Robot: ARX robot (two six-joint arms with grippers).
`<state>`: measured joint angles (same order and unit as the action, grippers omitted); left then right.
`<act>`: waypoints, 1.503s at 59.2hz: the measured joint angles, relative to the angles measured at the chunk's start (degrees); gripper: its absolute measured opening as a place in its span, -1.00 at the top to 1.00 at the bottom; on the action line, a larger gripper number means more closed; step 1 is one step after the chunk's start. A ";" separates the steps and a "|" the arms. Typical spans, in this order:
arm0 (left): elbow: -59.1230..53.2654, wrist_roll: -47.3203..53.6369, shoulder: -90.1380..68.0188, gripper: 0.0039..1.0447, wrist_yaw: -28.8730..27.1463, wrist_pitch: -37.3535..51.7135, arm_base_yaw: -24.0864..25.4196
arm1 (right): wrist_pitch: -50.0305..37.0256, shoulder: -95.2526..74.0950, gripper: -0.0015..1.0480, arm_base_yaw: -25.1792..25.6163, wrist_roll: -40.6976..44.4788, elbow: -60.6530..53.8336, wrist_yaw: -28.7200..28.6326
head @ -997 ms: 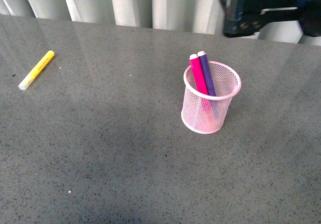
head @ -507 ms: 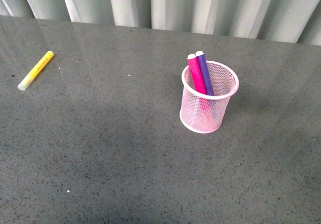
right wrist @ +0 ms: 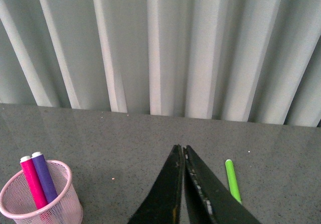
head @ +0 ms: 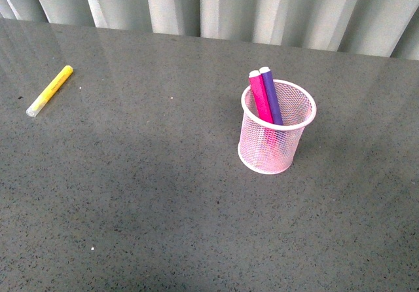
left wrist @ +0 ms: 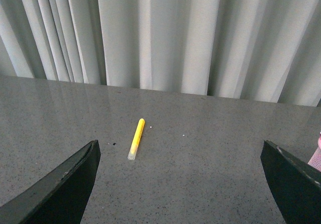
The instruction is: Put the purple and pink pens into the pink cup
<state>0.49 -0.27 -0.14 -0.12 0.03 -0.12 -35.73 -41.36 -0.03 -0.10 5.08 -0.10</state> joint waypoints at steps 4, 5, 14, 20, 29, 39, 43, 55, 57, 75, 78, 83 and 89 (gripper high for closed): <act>0.00 0.00 0.00 -0.88 0.02 0.00 0.00 | 1.22 1.88 0.94 0.00 0.07 -0.63 0.02; 0.00 0.02 0.00 -0.88 0.07 0.00 0.00 | 1.66 2.51 0.94 0.00 0.07 -0.83 0.02; 0.00 0.00 0.00 -0.88 0.09 0.00 0.00 | 4.74 6.95 0.94 0.00 0.07 -2.10 0.04; 0.00 0.00 0.00 -0.88 0.09 0.00 0.00 | 4.35 8.83 0.94 0.00 0.09 -3.61 0.02; 0.00 0.00 0.00 -0.88 0.11 0.00 0.00 | 7.78 13.05 0.94 0.00 0.09 -3.78 0.04; 0.00 0.00 0.00 -0.88 0.11 0.00 0.00 | 14.43 20.06 0.94 0.00 0.07 -3.80 0.04; 0.00 0.00 0.02 -0.88 0.09 0.00 0.00 | 16.33 22.10 0.94 0.00 0.09 -3.80 0.04; 0.00 0.00 0.00 -0.88 0.09 0.00 0.00 | 20.46 26.29 0.94 0.00 0.09 -3.80 0.04; 0.00 0.00 0.00 -0.88 0.09 0.00 0.00 | 21.00 26.84 0.94 0.00 0.07 -3.80 0.04; 0.00 0.00 0.00 -0.88 0.11 0.00 0.00 | 28.20 33.66 0.94 0.00 0.07 -3.76 0.04; 0.00 0.00 0.02 -0.88 0.09 0.00 0.00 | 33.57 37.40 0.94 0.00 0.07 -3.80 0.02; 0.00 0.00 0.00 -0.88 0.07 0.00 0.00 | 35.39 40.98 0.94 0.00 0.07 -3.80 0.07; 0.00 0.00 0.07 -0.88 0.09 0.00 0.00 | 35.63 41.11 0.94 0.00 0.07 -3.80 0.07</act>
<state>0.49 -0.27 -0.08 -0.03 0.03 -0.12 -0.10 -0.25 -0.03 -0.03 1.28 -0.03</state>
